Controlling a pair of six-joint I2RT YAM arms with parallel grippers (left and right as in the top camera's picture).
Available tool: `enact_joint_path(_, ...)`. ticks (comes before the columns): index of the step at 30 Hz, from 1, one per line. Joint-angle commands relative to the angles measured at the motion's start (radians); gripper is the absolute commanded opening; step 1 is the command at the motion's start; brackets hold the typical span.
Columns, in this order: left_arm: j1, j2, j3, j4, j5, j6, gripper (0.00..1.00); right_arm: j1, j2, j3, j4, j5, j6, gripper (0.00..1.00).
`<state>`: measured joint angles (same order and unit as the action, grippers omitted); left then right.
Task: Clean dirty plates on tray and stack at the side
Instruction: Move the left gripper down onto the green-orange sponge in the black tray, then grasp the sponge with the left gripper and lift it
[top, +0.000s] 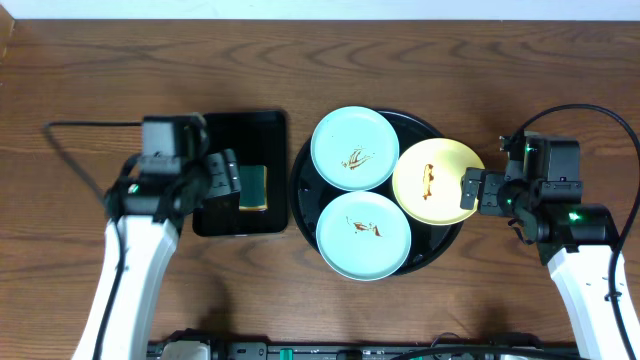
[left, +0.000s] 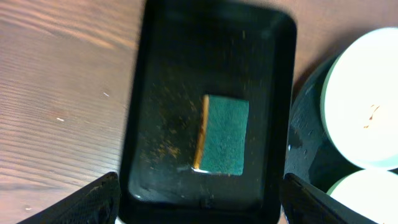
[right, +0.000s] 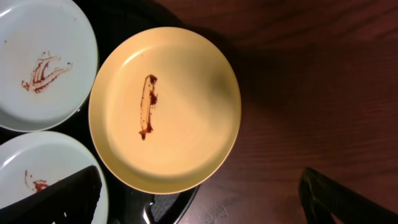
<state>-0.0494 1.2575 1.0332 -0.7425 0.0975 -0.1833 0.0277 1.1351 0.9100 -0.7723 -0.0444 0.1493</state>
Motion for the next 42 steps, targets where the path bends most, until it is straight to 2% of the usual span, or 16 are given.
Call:
enact_joint_path(1,-0.038,0.095,0.017,0.001,-0.002,0.011,0.8,0.003,0.004,0.022,0.002,0.014,-0.008,0.99)
enact_joint_path(13,-0.066,0.384,0.017,0.117,-0.024,0.017,0.75,0.004,0.004,0.022,0.002,0.014,-0.008,0.99)
enact_joint_path(18,-0.067,0.446,0.017,0.151,0.061,0.017,0.73,0.004,0.004,0.022,0.002,0.014,-0.008,0.99)
enact_joint_path(25,-0.068,0.497,0.017,0.166,0.063,0.017,0.73,0.004,0.004,0.022,0.002,0.014,-0.008,0.99)
enact_joint_path(36,-0.069,0.507,0.017,0.185,0.063,0.017,0.56,0.004,0.004,0.022,0.001,0.014,-0.008,0.99)
enact_joint_path(42,-0.109,0.507,0.017,0.18,0.027,0.016,0.53,0.004,0.004,0.022,0.002,0.014,-0.008,0.99)
